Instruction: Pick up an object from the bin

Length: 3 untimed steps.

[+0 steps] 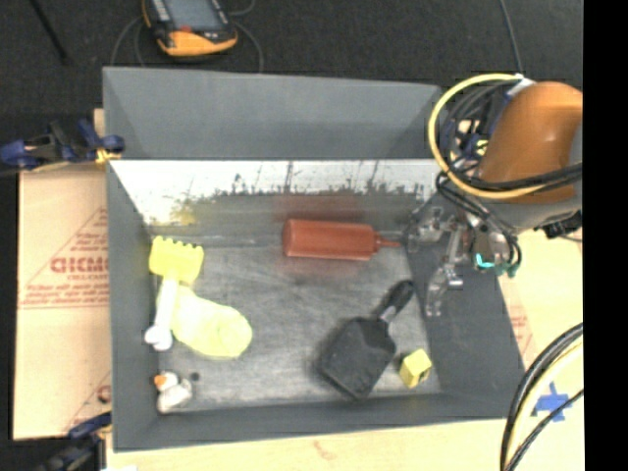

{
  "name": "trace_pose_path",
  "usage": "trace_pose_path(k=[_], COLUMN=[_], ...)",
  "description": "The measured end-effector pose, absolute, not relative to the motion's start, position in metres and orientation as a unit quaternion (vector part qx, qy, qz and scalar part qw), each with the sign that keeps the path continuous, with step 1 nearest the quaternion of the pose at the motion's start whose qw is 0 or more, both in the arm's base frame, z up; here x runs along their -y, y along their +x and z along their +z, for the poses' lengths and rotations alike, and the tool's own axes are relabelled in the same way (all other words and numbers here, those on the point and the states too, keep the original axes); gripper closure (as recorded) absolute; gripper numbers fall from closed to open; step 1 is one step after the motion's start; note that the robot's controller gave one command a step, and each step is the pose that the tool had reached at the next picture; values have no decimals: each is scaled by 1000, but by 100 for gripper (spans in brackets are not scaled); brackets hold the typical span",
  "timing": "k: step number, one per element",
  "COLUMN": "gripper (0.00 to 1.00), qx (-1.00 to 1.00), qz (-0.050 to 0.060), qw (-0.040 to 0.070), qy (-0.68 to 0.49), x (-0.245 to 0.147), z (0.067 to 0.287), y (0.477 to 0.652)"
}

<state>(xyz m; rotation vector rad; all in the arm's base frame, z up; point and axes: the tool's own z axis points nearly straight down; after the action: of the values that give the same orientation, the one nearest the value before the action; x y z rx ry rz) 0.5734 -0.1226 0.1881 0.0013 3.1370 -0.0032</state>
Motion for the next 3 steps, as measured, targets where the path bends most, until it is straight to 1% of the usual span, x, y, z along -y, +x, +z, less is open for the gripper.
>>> trace_pose_path(k=[1,2,3], gripper=[0,100,100], qx=[-999,-996,-996], qz=[-2,0,0], qw=[5,6,6], qy=[-36,-91,-91], x=[133,89,89], z=[156,81,81], y=[574,495,495])
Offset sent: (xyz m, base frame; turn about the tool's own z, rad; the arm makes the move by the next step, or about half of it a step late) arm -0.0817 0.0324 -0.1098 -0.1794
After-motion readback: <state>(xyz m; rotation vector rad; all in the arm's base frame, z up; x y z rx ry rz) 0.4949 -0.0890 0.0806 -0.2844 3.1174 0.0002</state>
